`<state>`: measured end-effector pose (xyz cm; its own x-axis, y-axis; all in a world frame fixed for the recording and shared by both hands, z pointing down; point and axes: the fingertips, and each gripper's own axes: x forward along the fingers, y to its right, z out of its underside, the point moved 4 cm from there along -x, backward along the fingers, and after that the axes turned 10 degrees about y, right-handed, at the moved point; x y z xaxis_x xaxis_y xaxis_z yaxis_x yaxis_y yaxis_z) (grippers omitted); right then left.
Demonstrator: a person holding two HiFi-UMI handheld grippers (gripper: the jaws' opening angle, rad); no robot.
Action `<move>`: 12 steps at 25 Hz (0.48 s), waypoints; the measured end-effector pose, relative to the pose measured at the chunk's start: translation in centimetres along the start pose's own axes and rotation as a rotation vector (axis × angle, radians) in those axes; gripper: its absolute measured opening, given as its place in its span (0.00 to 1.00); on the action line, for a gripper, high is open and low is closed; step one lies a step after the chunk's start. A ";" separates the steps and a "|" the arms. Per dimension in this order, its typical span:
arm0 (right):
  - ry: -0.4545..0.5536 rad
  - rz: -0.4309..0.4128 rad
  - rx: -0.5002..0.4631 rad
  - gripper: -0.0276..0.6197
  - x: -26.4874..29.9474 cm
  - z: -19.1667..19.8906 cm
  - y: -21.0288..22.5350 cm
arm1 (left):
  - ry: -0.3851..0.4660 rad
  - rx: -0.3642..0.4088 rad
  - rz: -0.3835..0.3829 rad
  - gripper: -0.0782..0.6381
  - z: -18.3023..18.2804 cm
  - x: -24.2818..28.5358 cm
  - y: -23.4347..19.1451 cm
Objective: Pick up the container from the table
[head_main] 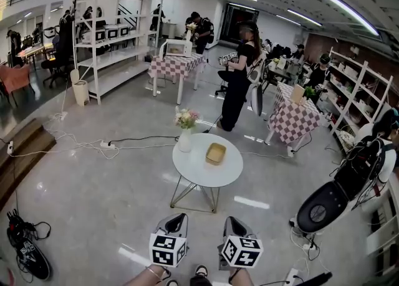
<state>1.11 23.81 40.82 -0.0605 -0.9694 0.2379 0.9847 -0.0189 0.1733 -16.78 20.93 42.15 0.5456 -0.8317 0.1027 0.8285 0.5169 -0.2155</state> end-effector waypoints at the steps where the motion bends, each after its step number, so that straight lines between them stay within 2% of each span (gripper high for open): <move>1: 0.001 0.001 0.002 0.08 0.0 0.0 0.2 | 0.000 0.001 0.001 0.13 0.1 0.1 0.2; 12: 0.004 0.004 0.013 0.08 2.9 -0.7 3.4 | 0.016 0.021 -0.018 0.13 -0.5 4.0 0.5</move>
<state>4.43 20.74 41.40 -0.0558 -0.9704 0.2348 0.9827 -0.0119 0.1846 -14.27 17.76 41.97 0.5283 -0.8442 0.0906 0.8409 0.5054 -0.1936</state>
